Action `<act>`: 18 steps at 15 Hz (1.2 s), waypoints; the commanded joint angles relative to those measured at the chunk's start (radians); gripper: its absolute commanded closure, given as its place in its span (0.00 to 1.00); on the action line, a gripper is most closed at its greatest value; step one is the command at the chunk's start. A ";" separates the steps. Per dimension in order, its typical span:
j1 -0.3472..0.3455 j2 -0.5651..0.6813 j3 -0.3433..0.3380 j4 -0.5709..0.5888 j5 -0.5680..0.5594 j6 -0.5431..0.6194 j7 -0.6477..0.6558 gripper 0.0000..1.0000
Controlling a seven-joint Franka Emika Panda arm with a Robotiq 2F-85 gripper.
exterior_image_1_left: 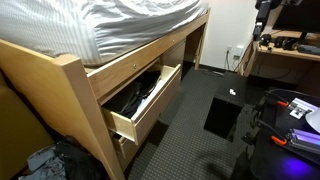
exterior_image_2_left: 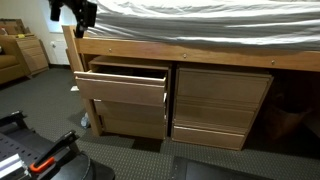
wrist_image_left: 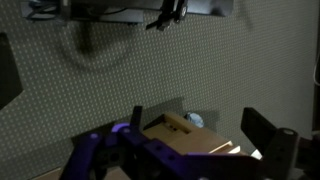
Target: Close the top drawer on the left
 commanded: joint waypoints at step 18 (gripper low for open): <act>0.050 0.502 0.382 -0.070 0.183 0.529 0.294 0.00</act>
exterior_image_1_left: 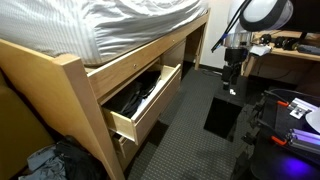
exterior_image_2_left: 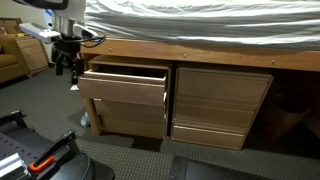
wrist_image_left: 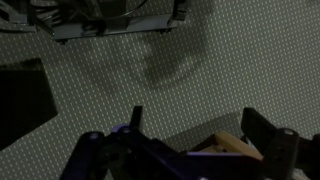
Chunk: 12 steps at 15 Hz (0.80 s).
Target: Close the top drawer on the left
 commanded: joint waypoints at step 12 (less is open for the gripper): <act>0.012 0.409 0.199 0.179 0.253 0.232 -0.029 0.00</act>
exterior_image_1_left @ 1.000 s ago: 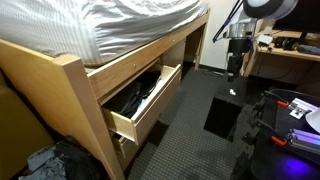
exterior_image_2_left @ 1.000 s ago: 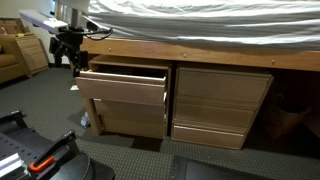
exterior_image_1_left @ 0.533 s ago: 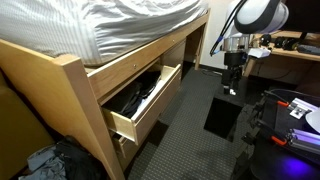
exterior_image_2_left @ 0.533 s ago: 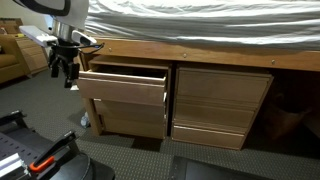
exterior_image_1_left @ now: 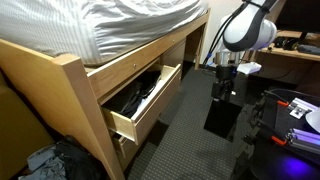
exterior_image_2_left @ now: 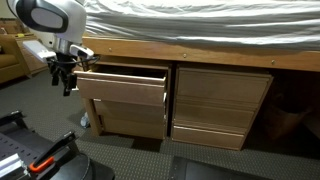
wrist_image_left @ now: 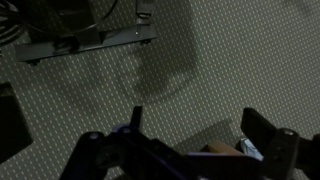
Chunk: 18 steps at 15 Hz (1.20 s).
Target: Close the top drawer on the left
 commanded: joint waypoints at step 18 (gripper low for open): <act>0.088 0.541 -0.035 0.295 -0.140 0.729 0.611 0.00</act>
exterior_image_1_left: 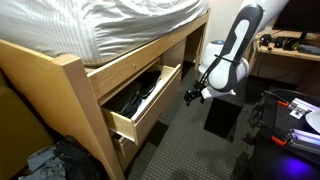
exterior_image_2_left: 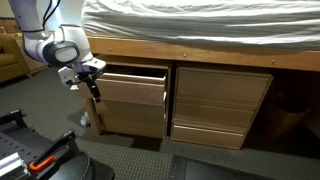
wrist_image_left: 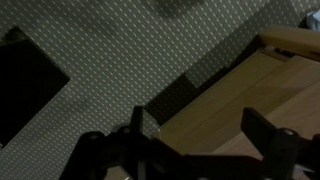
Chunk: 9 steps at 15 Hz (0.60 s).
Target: Close the top drawer on the left
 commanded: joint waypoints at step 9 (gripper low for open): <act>-0.113 0.181 0.155 0.120 0.101 0.245 0.150 0.00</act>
